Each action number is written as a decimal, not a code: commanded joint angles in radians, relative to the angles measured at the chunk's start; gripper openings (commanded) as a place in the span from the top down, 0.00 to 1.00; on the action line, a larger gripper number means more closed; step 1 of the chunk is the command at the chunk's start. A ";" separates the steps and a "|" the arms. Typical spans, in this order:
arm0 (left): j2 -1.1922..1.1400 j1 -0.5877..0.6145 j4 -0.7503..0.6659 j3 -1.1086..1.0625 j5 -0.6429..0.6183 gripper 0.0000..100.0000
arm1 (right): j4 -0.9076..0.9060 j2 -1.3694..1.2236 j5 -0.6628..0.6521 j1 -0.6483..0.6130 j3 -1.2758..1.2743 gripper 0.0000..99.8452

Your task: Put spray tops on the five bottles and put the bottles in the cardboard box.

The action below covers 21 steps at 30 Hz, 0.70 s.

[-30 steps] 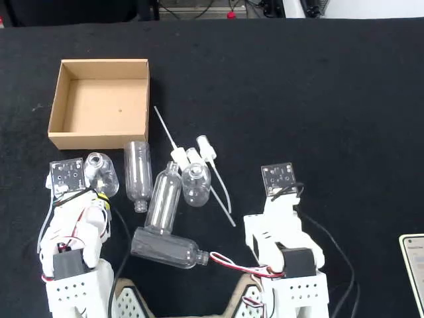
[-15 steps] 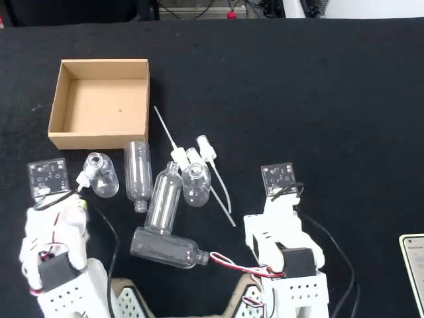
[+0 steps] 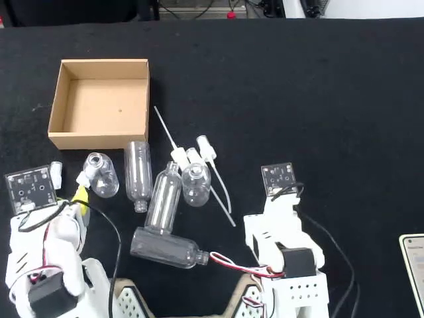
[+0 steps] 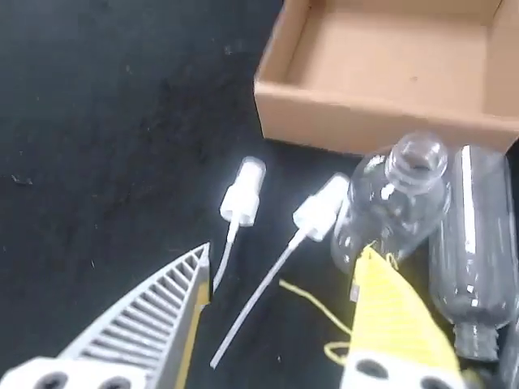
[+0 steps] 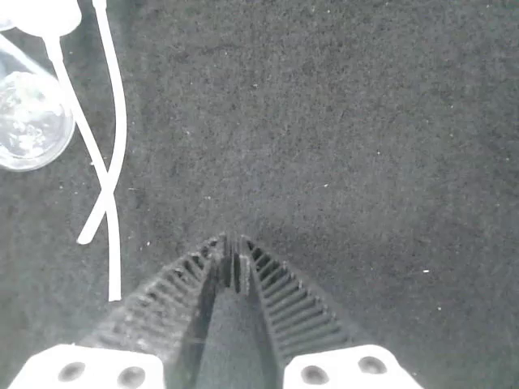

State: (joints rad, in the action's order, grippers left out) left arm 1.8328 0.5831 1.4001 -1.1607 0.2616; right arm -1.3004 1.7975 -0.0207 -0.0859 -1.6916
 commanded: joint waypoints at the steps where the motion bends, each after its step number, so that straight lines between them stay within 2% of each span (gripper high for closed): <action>1: -0.009 -0.021 -0.068 -0.015 -0.002 0.72 | -0.008 0.097 -0.005 0.000 0.007 0.98; 5: -0.008 -0.099 -0.089 -0.131 -0.002 0.67 | -0.008 0.097 -0.005 0.000 0.007 0.98; 12: -0.006 -0.216 -0.084 -0.145 -0.002 0.64 | -0.008 0.097 -0.005 0.000 0.007 0.98; 21: -0.006 -0.240 -0.377 -0.321 -0.002 0.64 | -0.008 0.097 -0.005 0.000 0.007 0.98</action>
State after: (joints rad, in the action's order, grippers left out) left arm 1.8328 0.3529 1.1469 -1.4293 0.2631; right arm -1.3004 1.7975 -0.0207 -0.0859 -1.6916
